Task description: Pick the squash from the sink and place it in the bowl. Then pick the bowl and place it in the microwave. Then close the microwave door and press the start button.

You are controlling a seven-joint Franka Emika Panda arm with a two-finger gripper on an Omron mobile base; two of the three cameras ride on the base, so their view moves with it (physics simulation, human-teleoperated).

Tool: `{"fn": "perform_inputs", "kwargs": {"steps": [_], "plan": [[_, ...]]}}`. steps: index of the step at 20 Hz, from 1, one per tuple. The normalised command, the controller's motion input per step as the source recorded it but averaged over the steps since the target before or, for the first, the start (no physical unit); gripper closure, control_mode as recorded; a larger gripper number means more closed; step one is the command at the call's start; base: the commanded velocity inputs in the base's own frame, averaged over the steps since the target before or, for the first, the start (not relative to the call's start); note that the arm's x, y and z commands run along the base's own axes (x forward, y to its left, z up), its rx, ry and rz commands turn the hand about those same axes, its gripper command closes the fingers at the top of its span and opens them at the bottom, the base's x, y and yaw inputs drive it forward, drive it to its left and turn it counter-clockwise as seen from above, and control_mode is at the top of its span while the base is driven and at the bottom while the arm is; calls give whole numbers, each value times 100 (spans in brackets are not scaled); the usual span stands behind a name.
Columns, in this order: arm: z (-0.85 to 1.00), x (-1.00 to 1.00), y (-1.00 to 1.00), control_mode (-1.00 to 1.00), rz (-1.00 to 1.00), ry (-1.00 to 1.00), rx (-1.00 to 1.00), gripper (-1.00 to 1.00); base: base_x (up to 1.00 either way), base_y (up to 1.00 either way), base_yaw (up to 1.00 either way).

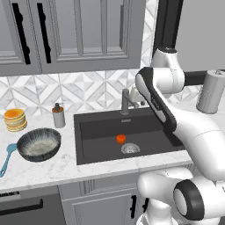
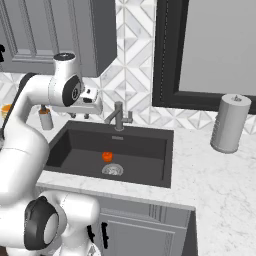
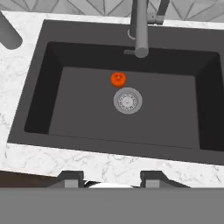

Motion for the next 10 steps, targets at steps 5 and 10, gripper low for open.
{"fn": "perform_inputs", "kwargs": {"steps": [5,10], "plan": [[-33,0,9,-100,-2,9,-7,-100,0,0,0],[-84,0,54,-100,-12,18,-23,-100,0,0,0]]}}
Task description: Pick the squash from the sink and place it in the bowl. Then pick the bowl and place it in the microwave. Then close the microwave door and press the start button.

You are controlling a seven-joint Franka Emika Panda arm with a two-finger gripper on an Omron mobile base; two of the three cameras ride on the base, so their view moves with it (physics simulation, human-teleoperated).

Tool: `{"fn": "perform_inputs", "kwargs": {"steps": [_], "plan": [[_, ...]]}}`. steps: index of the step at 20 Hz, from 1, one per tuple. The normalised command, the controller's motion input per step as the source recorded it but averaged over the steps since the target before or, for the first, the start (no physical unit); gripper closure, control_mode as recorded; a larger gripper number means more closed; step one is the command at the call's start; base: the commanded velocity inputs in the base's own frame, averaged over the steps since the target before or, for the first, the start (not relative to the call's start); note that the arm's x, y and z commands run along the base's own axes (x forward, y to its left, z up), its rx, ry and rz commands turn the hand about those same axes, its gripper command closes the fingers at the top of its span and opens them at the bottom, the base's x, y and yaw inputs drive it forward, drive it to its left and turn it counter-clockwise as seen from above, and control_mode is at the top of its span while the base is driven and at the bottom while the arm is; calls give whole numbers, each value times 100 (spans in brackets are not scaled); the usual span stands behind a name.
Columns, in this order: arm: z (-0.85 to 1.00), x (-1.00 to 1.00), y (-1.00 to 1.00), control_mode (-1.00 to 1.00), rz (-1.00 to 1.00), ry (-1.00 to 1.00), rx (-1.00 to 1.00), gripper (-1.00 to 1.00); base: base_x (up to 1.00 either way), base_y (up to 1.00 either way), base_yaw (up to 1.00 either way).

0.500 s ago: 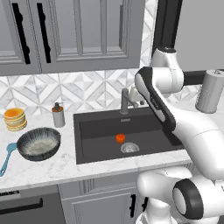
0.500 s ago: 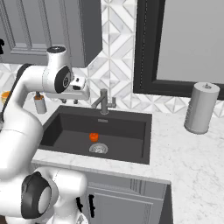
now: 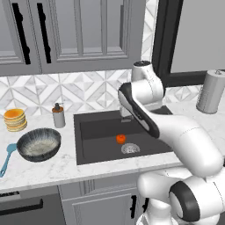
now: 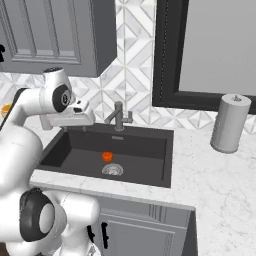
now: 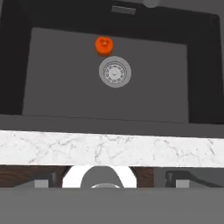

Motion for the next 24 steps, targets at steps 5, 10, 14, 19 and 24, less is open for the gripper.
{"fn": "perform_inputs", "kwargs": {"steps": [5,10,14,19,24], "plan": [[-100,29,42,-100,-15,21,-3,-100,0,0,0],[-87,44,-3,-100,-10,1,0,-100,0,0,0],[-64,46,-1,-100,-10,-2,-6,-100,0,0,0],[-44,32,2,-100,-15,-5,-22,-100,0,0,0],[-28,5,0,-100,-5,-9,-16,-100,0,0,0]]}}
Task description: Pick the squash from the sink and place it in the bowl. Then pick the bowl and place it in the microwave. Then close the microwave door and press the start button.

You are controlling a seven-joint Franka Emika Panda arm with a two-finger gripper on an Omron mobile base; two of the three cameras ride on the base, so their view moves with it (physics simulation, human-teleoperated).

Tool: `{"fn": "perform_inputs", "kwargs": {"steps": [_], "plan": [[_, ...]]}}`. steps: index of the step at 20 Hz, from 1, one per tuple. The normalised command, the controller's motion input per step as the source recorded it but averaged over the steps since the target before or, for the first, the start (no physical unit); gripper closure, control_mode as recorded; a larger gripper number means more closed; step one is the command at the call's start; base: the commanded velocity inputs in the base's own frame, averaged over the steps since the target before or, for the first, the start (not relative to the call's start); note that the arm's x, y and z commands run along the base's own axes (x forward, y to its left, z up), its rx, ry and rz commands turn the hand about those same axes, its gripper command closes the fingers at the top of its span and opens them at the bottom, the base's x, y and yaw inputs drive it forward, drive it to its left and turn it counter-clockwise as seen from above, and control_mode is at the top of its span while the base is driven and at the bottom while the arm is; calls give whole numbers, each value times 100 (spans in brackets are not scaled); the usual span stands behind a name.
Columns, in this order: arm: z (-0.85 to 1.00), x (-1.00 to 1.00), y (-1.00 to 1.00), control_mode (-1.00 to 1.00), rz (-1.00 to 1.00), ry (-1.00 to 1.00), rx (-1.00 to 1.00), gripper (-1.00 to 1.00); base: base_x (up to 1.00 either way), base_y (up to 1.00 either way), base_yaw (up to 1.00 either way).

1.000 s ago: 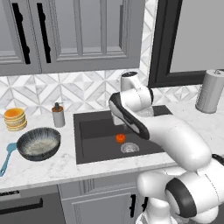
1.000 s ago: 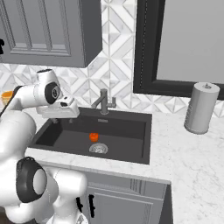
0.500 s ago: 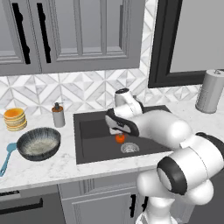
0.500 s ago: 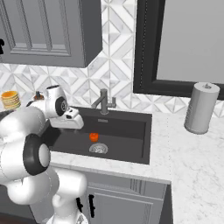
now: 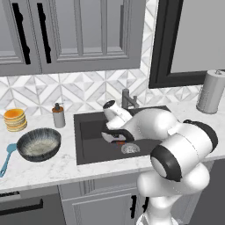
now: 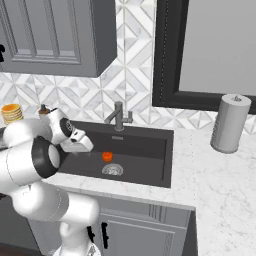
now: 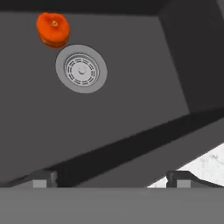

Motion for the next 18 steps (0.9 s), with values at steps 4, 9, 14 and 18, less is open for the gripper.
{"fn": "perform_inputs", "kwargs": {"steps": [4,9,14,18], "plan": [[-16,11,-4,-100,-3,-12,-5,-100,0,0,0],[-22,23,-20,-100,-1,-13,-3,-100,0,0,0],[-43,44,-22,-100,0,-8,-1,-100,0,0,0],[-36,44,-10,-100,0,0,0,-100,0,0,0]]}}
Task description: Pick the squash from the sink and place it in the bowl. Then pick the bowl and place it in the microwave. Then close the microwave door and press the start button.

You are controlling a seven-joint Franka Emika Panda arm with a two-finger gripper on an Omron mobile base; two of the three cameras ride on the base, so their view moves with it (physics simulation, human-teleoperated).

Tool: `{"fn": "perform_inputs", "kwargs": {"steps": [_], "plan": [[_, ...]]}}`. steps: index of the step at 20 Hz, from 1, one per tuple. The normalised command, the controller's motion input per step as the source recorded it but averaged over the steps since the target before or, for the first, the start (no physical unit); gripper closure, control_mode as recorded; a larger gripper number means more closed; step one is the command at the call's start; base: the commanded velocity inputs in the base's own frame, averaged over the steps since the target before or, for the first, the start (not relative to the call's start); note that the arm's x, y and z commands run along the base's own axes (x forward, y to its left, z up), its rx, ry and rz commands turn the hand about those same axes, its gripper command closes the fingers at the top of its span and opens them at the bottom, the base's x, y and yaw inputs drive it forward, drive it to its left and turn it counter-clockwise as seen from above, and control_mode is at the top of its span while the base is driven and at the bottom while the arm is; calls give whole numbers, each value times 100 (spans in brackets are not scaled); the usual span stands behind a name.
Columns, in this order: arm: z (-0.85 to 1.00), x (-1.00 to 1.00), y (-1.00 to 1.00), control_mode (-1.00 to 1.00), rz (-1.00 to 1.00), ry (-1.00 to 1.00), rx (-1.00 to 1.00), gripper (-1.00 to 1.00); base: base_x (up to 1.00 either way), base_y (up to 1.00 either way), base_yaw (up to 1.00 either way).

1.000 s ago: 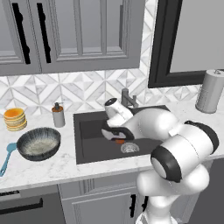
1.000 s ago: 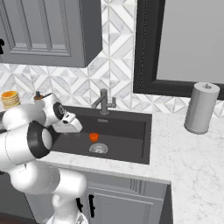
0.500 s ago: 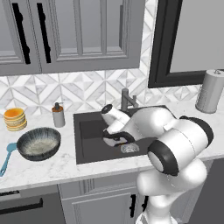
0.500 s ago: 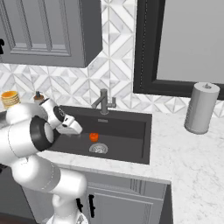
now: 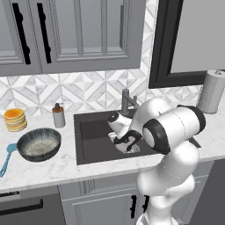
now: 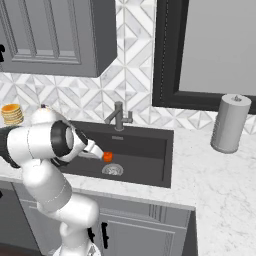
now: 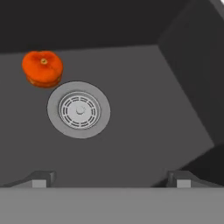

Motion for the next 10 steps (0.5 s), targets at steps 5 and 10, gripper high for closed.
{"fn": "perform_inputs", "kwargs": {"steps": [5,10], "plan": [[-27,43,0,-100,0,0,0,-100,0,0,0],[-25,49,2,-100,0,-1,0,-100,0,0,0]]}}
